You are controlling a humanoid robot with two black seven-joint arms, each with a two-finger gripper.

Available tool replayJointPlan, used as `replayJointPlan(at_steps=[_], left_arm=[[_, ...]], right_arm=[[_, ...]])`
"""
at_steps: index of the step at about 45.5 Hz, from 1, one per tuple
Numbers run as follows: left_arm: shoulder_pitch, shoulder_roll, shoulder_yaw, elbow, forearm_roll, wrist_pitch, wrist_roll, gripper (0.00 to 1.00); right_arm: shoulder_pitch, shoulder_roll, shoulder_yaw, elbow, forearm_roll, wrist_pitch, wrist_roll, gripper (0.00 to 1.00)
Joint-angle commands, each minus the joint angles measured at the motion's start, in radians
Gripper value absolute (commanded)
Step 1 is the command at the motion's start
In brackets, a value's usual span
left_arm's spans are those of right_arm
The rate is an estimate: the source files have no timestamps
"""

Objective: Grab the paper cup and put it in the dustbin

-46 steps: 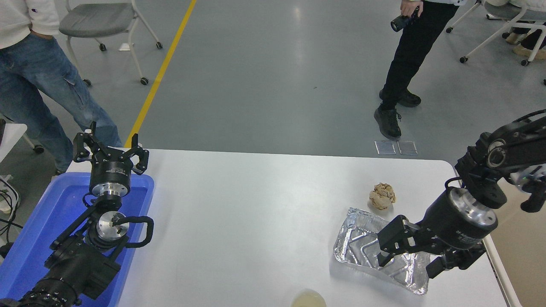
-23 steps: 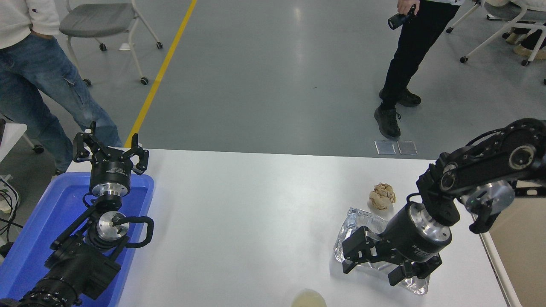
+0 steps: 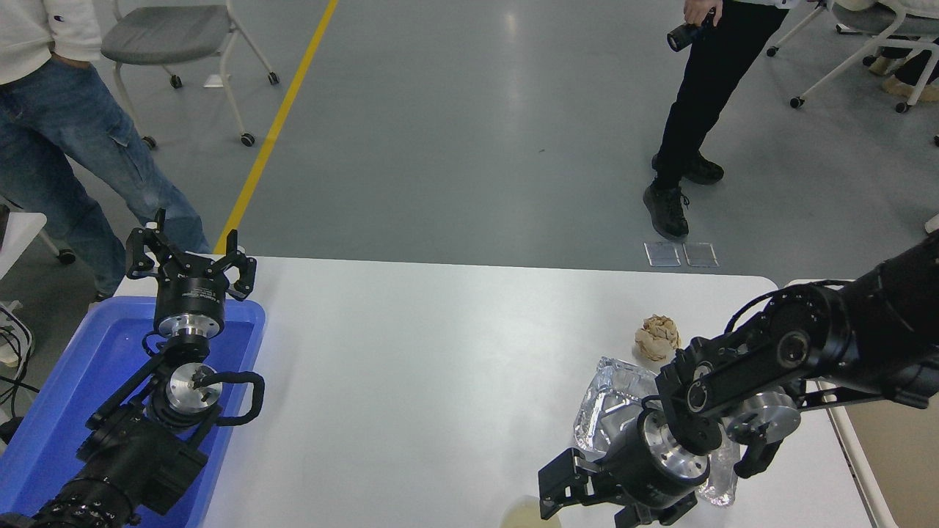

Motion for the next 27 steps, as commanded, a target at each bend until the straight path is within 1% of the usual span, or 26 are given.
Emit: replayJointPlan(at_steps=[1, 6, 17, 27], left_arm=[[0.000, 0.000, 0.000, 0.000, 0.000, 0.000, 0.000, 0.99], [0.000, 0.000, 0.000, 0.000, 0.000, 0.000, 0.000, 0.99], [0.000, 0.000, 0.000, 0.000, 0.000, 0.000, 0.000, 0.99], [0.000, 0.000, 0.000, 0.000, 0.000, 0.000, 0.000, 0.99]], right_arm=[[-0.059, 0.027, 0.014, 0.000, -0.048, -0.140, 0.012, 1.00], [-0.072, 0.033, 0.014, 0.000, -0.052, -0.169, 0.026, 1.00], [-0.103, 0.053, 0.014, 0.000, -0.055, -0.226, 0.041, 1.00], [-0.144, 0.056, 0.008, 0.000, -0.084, -0.267, 0.044, 0.99]])
